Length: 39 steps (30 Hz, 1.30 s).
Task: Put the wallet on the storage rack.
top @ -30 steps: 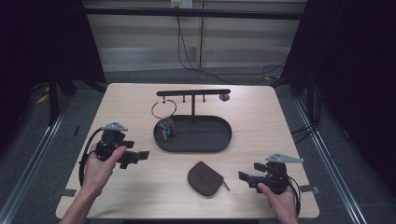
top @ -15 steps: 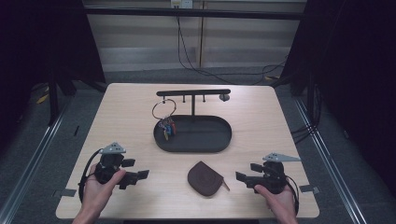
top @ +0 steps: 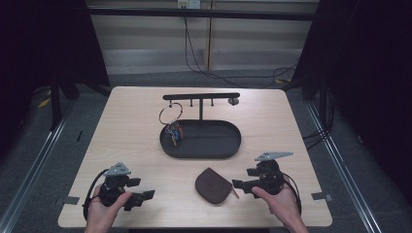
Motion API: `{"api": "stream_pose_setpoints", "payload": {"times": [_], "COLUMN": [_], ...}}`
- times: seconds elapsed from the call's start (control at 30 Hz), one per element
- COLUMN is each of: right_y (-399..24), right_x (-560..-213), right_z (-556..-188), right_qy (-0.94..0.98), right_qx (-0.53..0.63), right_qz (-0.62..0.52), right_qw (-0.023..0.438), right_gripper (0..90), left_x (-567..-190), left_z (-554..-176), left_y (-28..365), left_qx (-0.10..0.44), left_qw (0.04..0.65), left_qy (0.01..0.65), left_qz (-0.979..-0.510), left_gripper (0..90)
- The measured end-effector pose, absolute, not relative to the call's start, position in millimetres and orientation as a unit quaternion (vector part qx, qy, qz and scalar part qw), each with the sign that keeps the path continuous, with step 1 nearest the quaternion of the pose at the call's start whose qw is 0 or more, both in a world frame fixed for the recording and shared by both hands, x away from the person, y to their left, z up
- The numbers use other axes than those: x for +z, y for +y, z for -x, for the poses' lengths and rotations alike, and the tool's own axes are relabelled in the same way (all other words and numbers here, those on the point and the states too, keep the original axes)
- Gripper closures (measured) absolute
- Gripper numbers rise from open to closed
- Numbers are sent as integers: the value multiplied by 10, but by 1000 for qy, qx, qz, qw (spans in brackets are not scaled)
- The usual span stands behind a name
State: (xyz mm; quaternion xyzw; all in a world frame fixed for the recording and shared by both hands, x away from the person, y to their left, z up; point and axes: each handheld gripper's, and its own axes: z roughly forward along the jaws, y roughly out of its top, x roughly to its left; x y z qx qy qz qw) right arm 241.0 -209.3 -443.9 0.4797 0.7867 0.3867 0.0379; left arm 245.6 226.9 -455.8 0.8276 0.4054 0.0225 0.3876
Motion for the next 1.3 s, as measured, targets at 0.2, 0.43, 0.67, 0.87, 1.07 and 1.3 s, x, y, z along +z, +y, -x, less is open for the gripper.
{"api": "stream_pose_setpoints", "payload": {"times": [0.2,0.43,0.67,0.87,1.07,1.3], "right_y": [-1969,-1759,-1489,-1307,-1169,-1146], "right_x": [-4345,-4313,-4302,-4359,-4430,-4626], "right_z": [-2521,-2690,-2857,-3004,-3117,-3203], "right_qy": [816,850,886,904,910,910], "right_qx": [350,285,220,181,158,146], "right_qz": [-460,-442,-404,-380,-373,-371], "right_qw": [6,-28,-54,-73,-92,-114], "right_gripper": [213,203,199,195,181,175], "left_x": [-4607,-4645,-4650,-4659,-4663,-4668], "left_z": [-2484,-2486,-2475,-2480,-2478,-2485], "left_y": [2267,2261,2271,2285,2295,2304], "left_qx": [19,15,13,13,14,9], "left_qw": [381,379,380,379,377,378], "left_qy": [409,408,408,410,410,414], "left_qz": [-829,-831,-830,-830,-830,-828], "left_gripper": [240,241,240,241,240,241]}}
